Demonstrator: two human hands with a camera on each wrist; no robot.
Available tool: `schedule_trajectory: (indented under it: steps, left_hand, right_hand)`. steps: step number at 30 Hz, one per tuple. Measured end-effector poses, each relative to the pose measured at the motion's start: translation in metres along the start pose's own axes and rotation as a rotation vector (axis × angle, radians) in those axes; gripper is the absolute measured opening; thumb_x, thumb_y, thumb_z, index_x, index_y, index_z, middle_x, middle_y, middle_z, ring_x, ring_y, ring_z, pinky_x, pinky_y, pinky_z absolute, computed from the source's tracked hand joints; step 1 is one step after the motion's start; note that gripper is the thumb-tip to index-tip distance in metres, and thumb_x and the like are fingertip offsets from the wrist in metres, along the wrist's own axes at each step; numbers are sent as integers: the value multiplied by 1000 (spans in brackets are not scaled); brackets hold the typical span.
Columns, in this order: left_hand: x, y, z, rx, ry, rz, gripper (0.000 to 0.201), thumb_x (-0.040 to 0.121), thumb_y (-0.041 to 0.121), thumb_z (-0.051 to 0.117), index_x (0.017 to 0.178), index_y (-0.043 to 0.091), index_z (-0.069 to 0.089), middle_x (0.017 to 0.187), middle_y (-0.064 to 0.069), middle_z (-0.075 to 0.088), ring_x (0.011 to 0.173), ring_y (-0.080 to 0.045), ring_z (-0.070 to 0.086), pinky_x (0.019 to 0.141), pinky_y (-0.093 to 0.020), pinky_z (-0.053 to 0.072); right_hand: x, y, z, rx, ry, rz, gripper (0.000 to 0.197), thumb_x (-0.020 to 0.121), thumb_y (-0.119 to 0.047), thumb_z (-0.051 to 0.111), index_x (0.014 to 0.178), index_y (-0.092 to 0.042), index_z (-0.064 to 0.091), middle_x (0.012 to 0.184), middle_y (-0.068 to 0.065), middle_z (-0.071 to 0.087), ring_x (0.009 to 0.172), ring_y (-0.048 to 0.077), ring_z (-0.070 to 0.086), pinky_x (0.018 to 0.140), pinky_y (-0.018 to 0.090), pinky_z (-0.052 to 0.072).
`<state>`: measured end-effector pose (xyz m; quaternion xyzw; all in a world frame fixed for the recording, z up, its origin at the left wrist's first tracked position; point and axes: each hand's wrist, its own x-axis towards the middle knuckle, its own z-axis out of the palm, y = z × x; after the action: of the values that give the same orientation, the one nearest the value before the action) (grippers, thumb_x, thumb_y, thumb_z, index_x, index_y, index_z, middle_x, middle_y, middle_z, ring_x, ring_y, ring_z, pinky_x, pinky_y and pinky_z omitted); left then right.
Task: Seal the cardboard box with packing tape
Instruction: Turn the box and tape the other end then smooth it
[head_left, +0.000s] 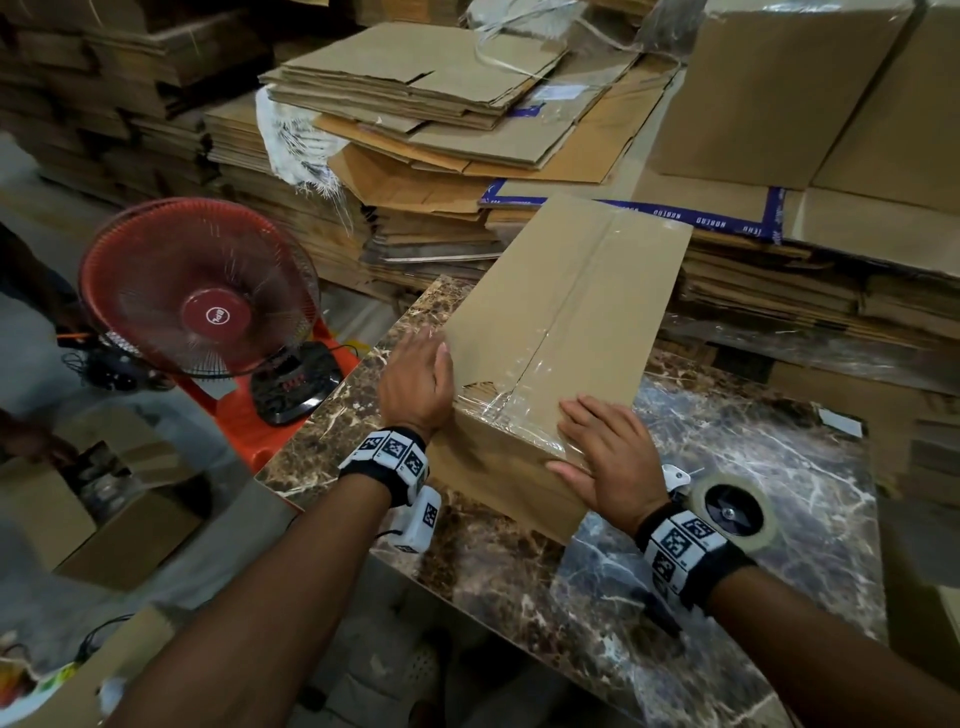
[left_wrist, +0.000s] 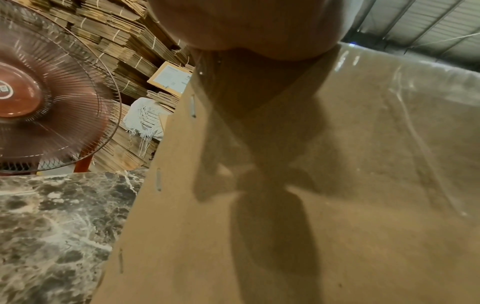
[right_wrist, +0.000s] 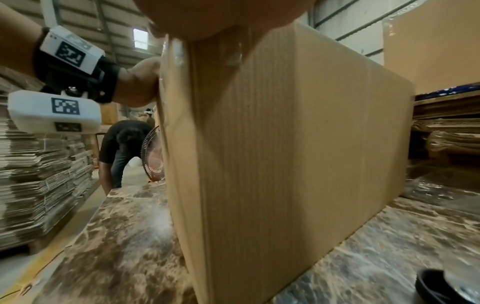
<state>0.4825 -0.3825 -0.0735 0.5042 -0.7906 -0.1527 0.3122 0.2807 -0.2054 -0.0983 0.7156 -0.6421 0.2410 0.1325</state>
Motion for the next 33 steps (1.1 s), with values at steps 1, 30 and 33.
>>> schedule_trajectory:
  steps: [1, 30, 33]
  left_hand:
    - [0, 1, -1, 9, 0, 15, 62, 96, 40, 21, 131, 8, 61, 142, -16, 56, 136, -32, 46, 112, -41, 33]
    - [14, 0, -11, 229, -380, 161, 69, 98, 55, 15, 155, 15, 21, 165, -10, 16, 151, -27, 18, 120, -44, 22]
    - [14, 1, -12, 173, -372, 123, 65, 100, 53, 25, 153, 14, 24, 163, -10, 20, 147, -30, 26, 116, -50, 29]
  right_hand:
    - [1, 1, -2, -9, -14, -15, 52, 94, -55, 50, 108, -10, 71, 128, 6, 68, 123, 26, 59, 105, 40, 36]
    - [19, -60, -9, 542, 233, 903, 65, 89, -32, 68, 145, -14, 38, 165, 8, 15, 137, 21, 40, 107, 41, 40]
    - [22, -64, -7, 672, 403, 1022, 66, 88, -23, 67, 145, -13, 36, 159, 11, 32, 131, 14, 41, 107, 35, 38]
